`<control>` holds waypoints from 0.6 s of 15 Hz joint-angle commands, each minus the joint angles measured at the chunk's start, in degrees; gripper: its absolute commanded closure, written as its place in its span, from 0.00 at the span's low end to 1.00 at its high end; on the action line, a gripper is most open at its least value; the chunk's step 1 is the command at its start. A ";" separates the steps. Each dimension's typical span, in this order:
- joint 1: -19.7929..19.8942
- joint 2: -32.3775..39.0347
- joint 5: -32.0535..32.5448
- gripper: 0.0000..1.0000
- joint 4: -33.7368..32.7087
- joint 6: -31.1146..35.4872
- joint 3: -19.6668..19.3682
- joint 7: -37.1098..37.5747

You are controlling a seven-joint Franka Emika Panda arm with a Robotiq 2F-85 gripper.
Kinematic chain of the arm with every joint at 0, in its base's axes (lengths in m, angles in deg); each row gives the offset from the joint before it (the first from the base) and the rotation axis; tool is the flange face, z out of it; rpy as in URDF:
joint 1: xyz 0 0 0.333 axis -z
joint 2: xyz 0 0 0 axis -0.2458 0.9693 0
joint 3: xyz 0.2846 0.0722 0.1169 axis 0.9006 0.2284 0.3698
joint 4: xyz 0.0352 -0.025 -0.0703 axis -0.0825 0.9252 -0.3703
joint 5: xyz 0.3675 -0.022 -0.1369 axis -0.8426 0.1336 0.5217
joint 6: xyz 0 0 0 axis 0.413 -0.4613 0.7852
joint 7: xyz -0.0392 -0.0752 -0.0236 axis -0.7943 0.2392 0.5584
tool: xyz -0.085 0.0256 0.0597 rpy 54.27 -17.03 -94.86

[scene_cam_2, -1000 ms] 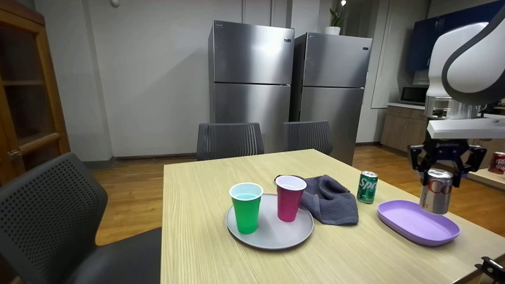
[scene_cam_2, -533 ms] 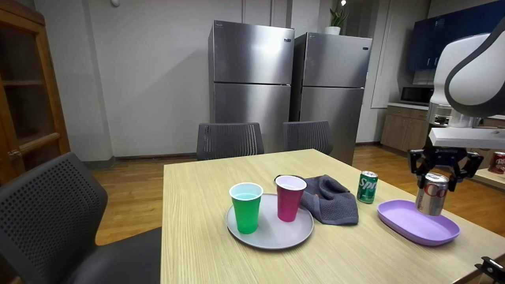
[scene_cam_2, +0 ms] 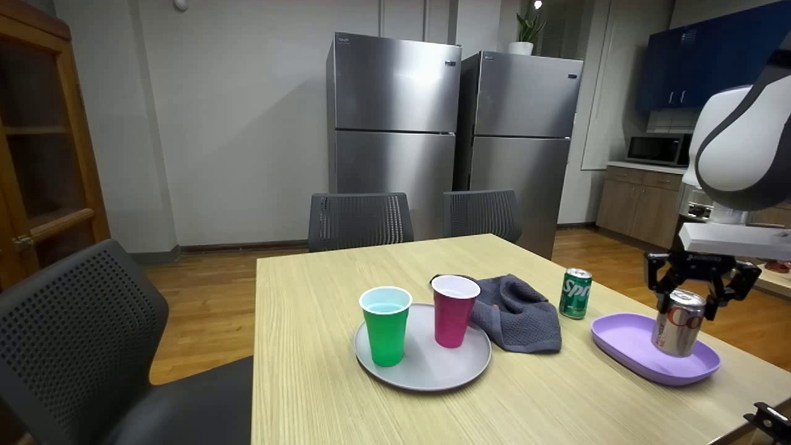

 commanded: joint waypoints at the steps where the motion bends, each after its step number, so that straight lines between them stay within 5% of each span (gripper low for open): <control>1: -1.63 1.73 -4.97 0.62 0.05 3.38 -1.62 -4.71; 9: -3.32 3.54 -18.56 0.62 0.14 5.43 -0.63 -13.19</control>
